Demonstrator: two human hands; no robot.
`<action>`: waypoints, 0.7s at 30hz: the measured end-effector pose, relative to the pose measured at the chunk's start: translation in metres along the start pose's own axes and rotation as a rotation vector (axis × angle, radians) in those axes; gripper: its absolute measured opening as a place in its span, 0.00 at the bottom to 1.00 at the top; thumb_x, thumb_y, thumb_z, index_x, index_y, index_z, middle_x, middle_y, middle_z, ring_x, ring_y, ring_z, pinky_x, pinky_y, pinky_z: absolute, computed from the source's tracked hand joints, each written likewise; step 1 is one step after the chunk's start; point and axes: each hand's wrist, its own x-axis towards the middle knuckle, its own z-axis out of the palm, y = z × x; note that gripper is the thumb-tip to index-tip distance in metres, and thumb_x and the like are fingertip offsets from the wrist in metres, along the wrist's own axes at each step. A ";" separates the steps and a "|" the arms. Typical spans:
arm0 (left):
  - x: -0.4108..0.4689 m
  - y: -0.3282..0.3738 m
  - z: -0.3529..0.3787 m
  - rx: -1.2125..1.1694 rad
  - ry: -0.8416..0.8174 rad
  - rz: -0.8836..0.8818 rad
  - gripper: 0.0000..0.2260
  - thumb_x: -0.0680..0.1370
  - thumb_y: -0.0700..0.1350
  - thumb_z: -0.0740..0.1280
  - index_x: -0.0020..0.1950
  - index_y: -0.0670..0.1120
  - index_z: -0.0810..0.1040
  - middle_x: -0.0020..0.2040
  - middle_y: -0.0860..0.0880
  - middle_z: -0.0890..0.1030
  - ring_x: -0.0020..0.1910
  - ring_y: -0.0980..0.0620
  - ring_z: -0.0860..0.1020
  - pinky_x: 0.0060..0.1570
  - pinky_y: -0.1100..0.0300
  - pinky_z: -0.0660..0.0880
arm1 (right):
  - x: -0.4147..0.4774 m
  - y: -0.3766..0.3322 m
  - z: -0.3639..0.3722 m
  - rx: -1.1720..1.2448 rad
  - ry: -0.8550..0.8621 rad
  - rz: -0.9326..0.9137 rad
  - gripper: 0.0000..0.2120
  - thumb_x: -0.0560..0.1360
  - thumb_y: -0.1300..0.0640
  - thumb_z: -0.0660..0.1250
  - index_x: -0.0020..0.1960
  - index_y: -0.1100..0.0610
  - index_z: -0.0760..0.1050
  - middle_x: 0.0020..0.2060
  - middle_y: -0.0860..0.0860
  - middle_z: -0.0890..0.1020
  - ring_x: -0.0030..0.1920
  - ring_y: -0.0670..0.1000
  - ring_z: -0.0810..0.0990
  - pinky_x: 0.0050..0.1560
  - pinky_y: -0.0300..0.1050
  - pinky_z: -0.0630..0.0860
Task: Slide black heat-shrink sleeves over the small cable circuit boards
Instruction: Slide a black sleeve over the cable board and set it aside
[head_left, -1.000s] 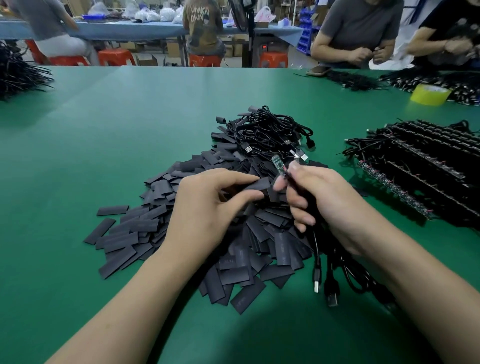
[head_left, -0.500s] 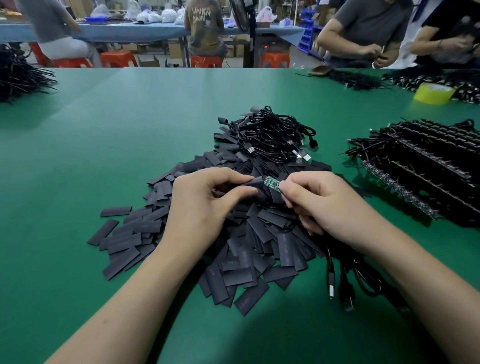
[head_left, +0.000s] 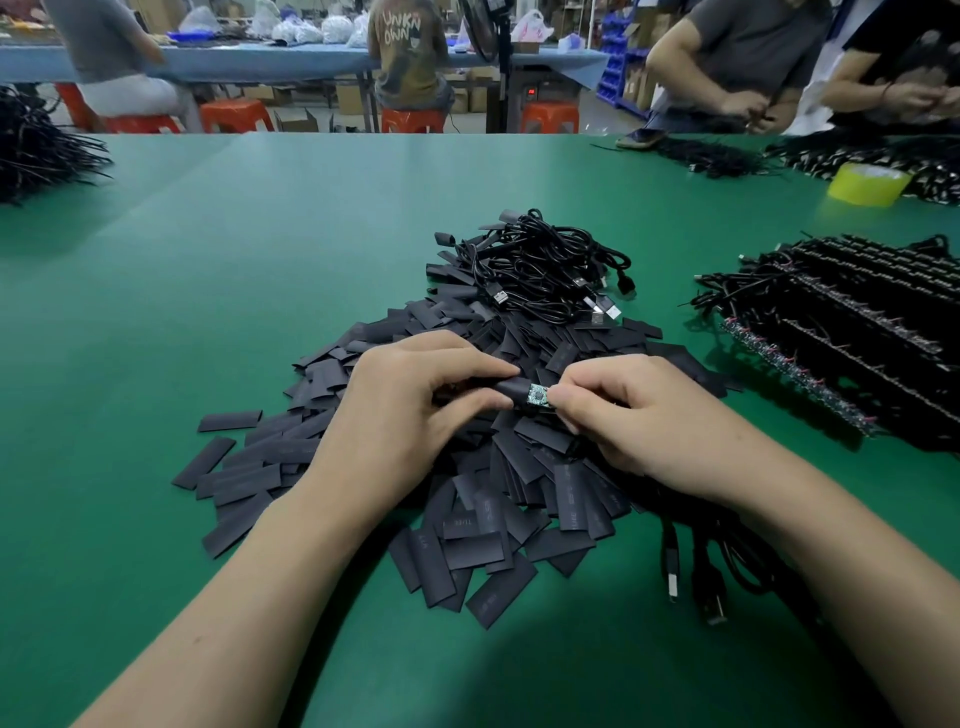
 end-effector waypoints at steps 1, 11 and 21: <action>0.000 0.000 -0.001 -0.010 -0.011 0.013 0.09 0.73 0.44 0.78 0.53 0.48 0.88 0.46 0.54 0.84 0.44 0.59 0.81 0.46 0.69 0.74 | 0.000 0.001 -0.001 0.025 -0.013 0.007 0.18 0.82 0.48 0.62 0.36 0.55 0.73 0.21 0.44 0.69 0.22 0.44 0.66 0.26 0.36 0.62; -0.001 0.005 0.002 -0.075 -0.097 0.037 0.09 0.74 0.47 0.77 0.53 0.48 0.88 0.46 0.54 0.85 0.45 0.57 0.82 0.47 0.61 0.78 | -0.001 0.001 0.001 0.098 -0.075 0.015 0.17 0.81 0.49 0.61 0.37 0.54 0.75 0.20 0.45 0.69 0.21 0.44 0.65 0.25 0.33 0.61; -0.002 0.012 0.002 -0.089 -0.113 0.037 0.08 0.76 0.46 0.76 0.55 0.49 0.88 0.46 0.54 0.83 0.46 0.56 0.81 0.48 0.60 0.77 | 0.000 0.006 0.002 0.211 -0.124 0.015 0.16 0.83 0.47 0.61 0.40 0.49 0.78 0.22 0.47 0.70 0.23 0.47 0.68 0.27 0.38 0.64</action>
